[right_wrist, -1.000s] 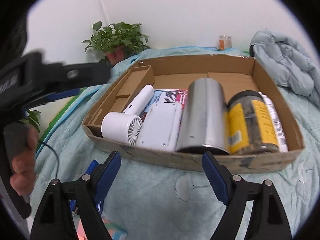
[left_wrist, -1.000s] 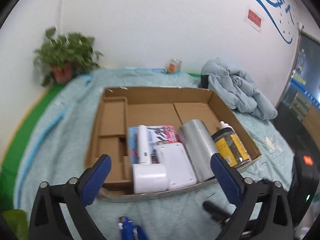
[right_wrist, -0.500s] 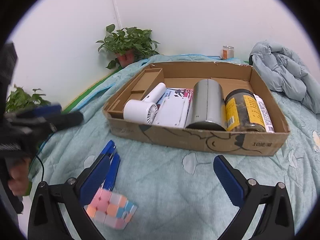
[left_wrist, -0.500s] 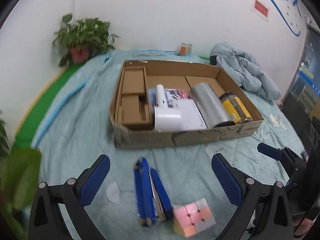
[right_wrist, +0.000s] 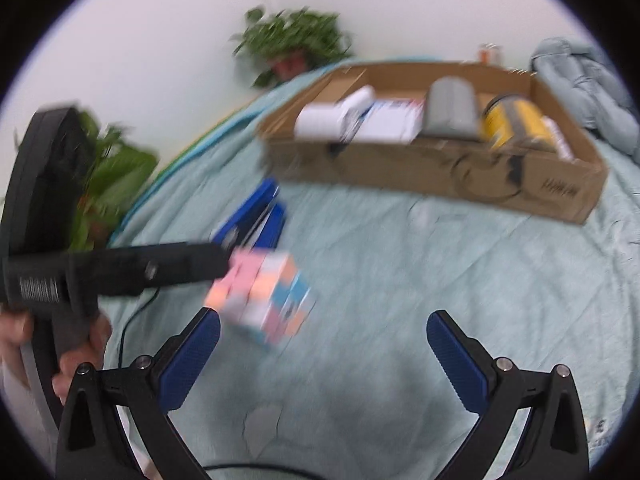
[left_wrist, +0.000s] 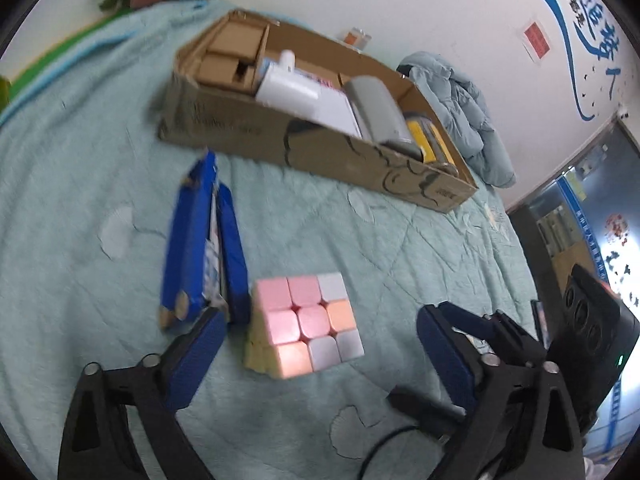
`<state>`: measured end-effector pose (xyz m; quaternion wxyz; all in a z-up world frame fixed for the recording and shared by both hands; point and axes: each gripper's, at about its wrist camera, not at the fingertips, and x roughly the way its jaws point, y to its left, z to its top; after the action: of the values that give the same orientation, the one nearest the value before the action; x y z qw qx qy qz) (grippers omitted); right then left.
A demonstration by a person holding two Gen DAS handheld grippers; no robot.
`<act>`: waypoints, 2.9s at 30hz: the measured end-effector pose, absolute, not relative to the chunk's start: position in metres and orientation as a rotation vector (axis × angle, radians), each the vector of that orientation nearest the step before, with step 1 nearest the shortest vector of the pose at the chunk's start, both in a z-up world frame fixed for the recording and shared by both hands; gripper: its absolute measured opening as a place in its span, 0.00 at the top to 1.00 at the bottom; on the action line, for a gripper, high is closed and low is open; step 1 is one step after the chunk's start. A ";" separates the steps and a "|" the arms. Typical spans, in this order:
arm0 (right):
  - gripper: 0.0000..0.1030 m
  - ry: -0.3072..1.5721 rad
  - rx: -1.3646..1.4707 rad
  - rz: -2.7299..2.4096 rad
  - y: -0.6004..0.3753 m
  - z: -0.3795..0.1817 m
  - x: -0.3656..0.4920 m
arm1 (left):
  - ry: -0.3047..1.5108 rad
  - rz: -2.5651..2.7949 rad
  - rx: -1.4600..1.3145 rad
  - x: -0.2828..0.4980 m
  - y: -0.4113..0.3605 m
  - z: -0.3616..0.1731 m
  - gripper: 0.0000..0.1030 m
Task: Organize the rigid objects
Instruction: 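Reach the left gripper to the pastel Rubik's cube and grasp it, then lift the cube with the left gripper and lower it into the box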
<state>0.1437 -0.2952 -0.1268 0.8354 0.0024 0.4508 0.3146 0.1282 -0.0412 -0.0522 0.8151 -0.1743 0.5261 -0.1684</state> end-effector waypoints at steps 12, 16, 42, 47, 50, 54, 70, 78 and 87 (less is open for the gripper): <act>0.12 0.931 -0.080 0.782 -0.268 -0.137 0.140 | 1.175 -0.473 -0.378 0.142 -0.071 -0.072 0.47; 0.23 0.931 -0.090 0.735 -0.277 -0.137 0.144 | 1.193 -0.546 -0.373 0.147 -0.095 -0.075 0.47; 0.36 0.955 -0.062 0.673 -0.341 -0.152 0.140 | 1.304 -0.624 -0.512 0.157 -0.132 -0.106 0.45; 0.36 0.939 -0.058 0.651 -0.338 -0.152 0.139 | 1.266 -0.621 -0.455 0.159 -0.141 -0.100 0.45; 0.36 0.925 -0.058 0.642 -0.337 -0.149 0.139 | 1.243 -0.622 -0.427 0.157 -0.141 -0.093 0.45; 0.36 0.890 -0.062 0.628 -0.334 -0.139 0.140 | 1.197 -0.617 -0.399 0.157 -0.139 -0.080 0.45; 0.39 0.665 -0.147 0.622 -0.299 -0.076 0.170 | 1.029 -0.590 -0.437 0.174 -0.090 -0.009 0.49; 0.39 0.603 -0.177 0.646 -0.280 -0.060 0.189 | 0.958 -0.562 -0.453 0.189 -0.065 0.014 0.49; 0.39 0.545 -0.175 0.664 -0.262 -0.033 0.236 | 0.876 -0.525 -0.414 0.243 -0.053 0.052 0.49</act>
<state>0.2363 -0.2621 -0.0332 0.9054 -0.0846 0.2638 0.3217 0.2428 -0.0534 0.0517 0.8520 -0.1965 0.4161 -0.2495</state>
